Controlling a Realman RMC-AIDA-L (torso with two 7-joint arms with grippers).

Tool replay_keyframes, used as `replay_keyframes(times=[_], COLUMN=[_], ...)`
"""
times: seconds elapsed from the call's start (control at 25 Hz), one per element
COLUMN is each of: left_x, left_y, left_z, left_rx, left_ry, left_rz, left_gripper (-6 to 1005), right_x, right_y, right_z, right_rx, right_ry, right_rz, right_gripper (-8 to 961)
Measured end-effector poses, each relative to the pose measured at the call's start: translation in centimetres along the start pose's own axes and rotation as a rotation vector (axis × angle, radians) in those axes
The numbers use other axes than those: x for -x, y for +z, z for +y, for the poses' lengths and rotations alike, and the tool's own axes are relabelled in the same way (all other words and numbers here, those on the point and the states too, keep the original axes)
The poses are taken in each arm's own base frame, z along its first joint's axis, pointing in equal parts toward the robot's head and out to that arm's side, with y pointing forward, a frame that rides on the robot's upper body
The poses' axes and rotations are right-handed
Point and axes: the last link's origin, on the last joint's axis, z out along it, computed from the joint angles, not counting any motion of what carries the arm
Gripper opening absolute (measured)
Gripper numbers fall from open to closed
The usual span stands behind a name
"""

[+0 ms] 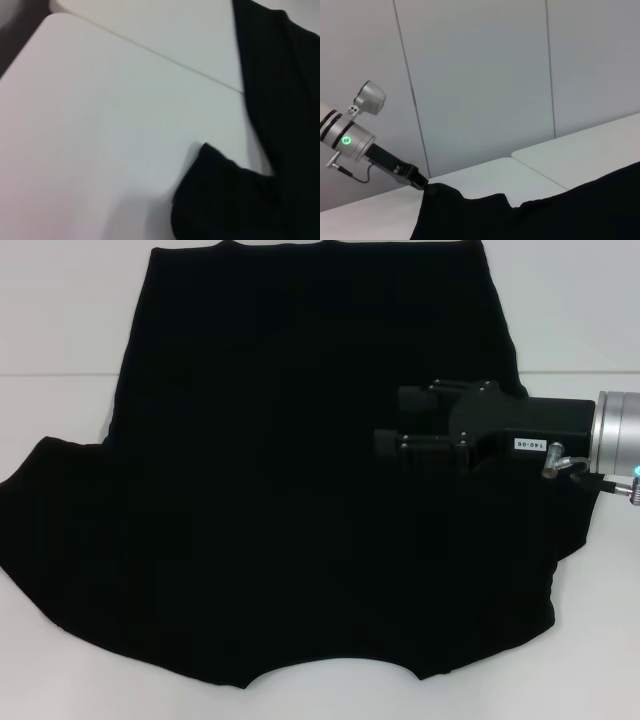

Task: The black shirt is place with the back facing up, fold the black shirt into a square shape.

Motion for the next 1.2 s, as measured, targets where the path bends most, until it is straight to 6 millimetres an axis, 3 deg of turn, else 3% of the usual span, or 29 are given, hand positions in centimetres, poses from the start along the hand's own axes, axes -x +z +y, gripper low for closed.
replay_keyframes(times=[0.4,0.6,0.72,0.92,1.08,1.2], left_x=[-1.0,-1.8,-2.4,-2.4,-0.5,0.9], left_y=[0.3,0.7,1.6,3.8,5.1,5.7], left_z=[0.8,2.3,4.5,10.4,14.5,15.9], left_rx=[0.020,0.071,0.136,0.319,0.455,0.497], left_ry=[0.022,0.045,0.094,0.253,0.410,0.472], left_rz=[0.019,0.033,0.030,-0.009,-0.073,-0.105], left_gripper=[-2,-2,-2,-2,-1,4], right_x=[-0.1,0.0,0.1,0.1,0.1,0.1], right_y=[-0.1,-0.1,-0.1,-0.1,-0.2,-0.2], right_z=[0.0,0.0,0.0,0.0,0.0,0.0], right_rx=[0.000,-0.001,0.000,-0.002,-0.001,0.000], right_ry=[0.008,0.005,0.005,0.004,0.001,0.001], right_rz=[0.000,-0.001,-0.001,-0.008,-0.011,-0.011], right_gripper=[807,807,807,807,807,807])
